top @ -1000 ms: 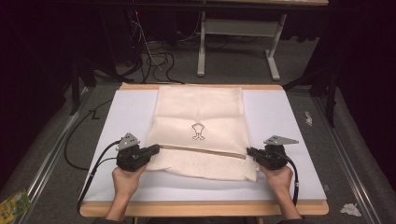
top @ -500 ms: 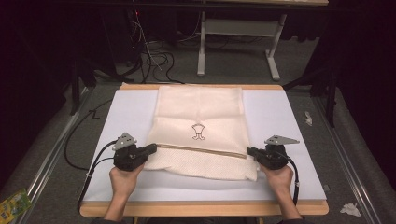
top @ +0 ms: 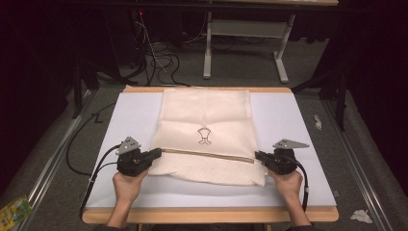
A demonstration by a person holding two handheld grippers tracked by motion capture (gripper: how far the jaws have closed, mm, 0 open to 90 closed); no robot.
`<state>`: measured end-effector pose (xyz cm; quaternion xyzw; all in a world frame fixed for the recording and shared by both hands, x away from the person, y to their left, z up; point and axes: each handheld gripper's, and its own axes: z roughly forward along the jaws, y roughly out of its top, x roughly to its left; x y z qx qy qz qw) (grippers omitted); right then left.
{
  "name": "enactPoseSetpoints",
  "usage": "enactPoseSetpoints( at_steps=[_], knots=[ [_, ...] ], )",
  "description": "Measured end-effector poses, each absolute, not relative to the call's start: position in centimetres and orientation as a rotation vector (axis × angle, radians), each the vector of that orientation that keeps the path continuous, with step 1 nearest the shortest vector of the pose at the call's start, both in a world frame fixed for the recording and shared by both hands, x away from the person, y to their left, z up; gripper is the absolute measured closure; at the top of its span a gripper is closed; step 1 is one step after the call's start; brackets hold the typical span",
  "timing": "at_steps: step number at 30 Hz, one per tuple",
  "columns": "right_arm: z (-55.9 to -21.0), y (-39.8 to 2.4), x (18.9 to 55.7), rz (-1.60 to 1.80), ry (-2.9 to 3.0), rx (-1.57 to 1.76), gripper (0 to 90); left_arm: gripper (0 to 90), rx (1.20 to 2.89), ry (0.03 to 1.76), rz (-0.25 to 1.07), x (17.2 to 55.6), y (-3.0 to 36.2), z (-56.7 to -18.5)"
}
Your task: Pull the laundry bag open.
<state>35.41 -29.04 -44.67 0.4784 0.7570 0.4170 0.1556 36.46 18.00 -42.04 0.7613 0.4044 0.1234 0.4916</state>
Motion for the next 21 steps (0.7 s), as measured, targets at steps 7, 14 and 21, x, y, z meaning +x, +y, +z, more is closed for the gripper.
enactPoseSetpoints(
  at_steps=[7, 14, 21],
  knots=[
    [-44.56, -29.49, 35.55, 1.193, 2.158, 1.385, 88.4, 87.0, 1.856, 0.994, 0.312, 36.46, 18.44, -41.98],
    [-44.51, -29.56, 35.61, 1.194, 2.151, 1.383, 88.5, 87.0, 1.85, 0.995, 0.317, 36.55, 18.59, -41.9],
    [-44.36, -29.78, 35.6, 1.191, 2.145, 1.391, 88.4, 87.0, 1.849, 1.0, 0.318, 36.57, 18.79, -41.86]
  ],
)
